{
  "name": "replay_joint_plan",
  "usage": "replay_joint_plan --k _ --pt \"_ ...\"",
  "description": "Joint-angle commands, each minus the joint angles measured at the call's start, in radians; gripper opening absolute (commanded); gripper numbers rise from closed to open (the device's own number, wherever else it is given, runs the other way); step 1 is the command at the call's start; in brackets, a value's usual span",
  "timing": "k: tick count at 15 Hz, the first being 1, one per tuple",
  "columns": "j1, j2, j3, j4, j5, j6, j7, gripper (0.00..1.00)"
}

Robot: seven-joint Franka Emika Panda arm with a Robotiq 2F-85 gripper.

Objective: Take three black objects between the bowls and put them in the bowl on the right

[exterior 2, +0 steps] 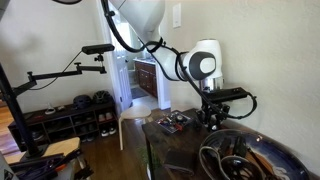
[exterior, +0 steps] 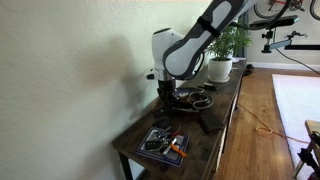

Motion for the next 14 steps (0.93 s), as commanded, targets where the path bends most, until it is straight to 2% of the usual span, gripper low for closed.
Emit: replay_joint_plan --k 1,6,14 --pt "0.013 -0.124 -0.04 -0.144 -0.031 0.063 0.076 0.17" --pt "0.013 -0.201 -0.079 -0.22 -0.052 0.059 0.155 0.17" --pt "0.001 -0.257 -0.111 -0.293 -0.076 0.046 0.255 0.17"
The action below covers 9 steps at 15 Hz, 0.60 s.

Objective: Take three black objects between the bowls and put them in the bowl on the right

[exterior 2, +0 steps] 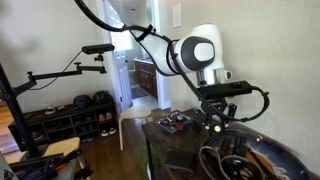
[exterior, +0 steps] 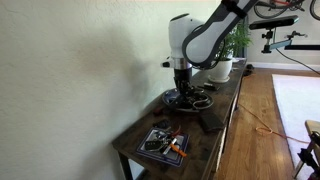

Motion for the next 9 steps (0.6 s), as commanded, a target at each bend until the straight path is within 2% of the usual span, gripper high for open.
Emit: replay_joint_plan --k 1,9 --pt "-0.005 -0.067 -0.024 -0.087 -0.031 0.021 0.074 0.17" --pt "-0.029 -0.045 -0.046 -0.111 -0.017 0.018 0.126 0.17"
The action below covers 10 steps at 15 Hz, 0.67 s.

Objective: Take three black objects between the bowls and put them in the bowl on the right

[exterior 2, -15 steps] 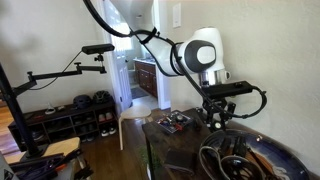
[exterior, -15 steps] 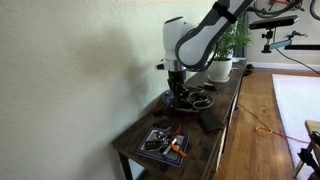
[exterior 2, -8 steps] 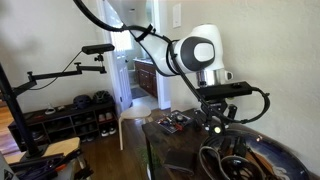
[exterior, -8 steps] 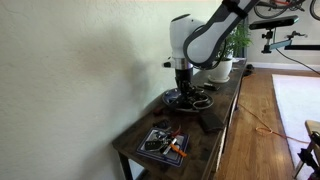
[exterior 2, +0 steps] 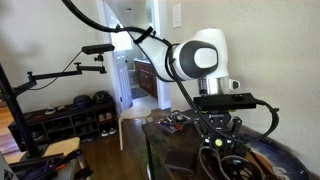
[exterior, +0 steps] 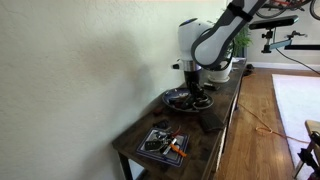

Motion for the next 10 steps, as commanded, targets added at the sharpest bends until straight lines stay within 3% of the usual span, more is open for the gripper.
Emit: replay_joint_plan --k 1,10 --pt "-0.016 -0.012 0.011 -0.03 -0.011 0.016 0.033 0.17" --pt "-0.027 0.105 0.046 0.119 0.012 -0.004 -0.013 0.17"
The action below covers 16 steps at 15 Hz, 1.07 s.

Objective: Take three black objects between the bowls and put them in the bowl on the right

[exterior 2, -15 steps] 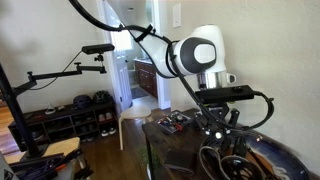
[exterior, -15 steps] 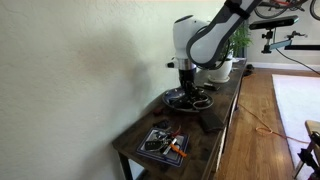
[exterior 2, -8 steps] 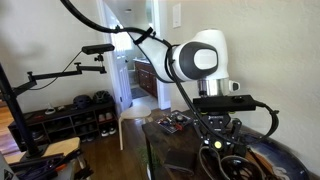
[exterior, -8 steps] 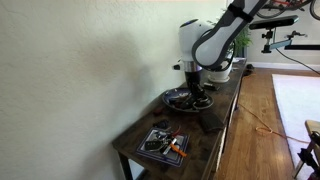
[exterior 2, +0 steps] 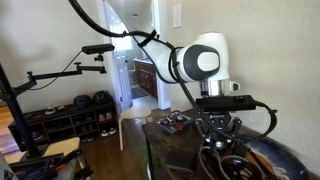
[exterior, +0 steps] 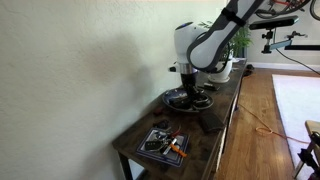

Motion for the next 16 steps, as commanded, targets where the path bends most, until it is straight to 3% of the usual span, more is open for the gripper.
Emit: replay_joint_plan --k 1,7,14,15,16 --pt "-0.022 0.069 0.026 0.083 0.004 0.006 -0.013 0.17" --pt "-0.021 0.142 0.033 0.181 -0.003 -0.01 -0.021 0.17" --pt "-0.022 0.137 0.014 0.161 -0.015 -0.017 -0.001 0.17" --pt "-0.02 0.131 0.01 0.155 -0.016 -0.017 0.007 0.67" --pt "-0.021 0.127 0.009 0.151 -0.017 -0.016 0.009 0.68"
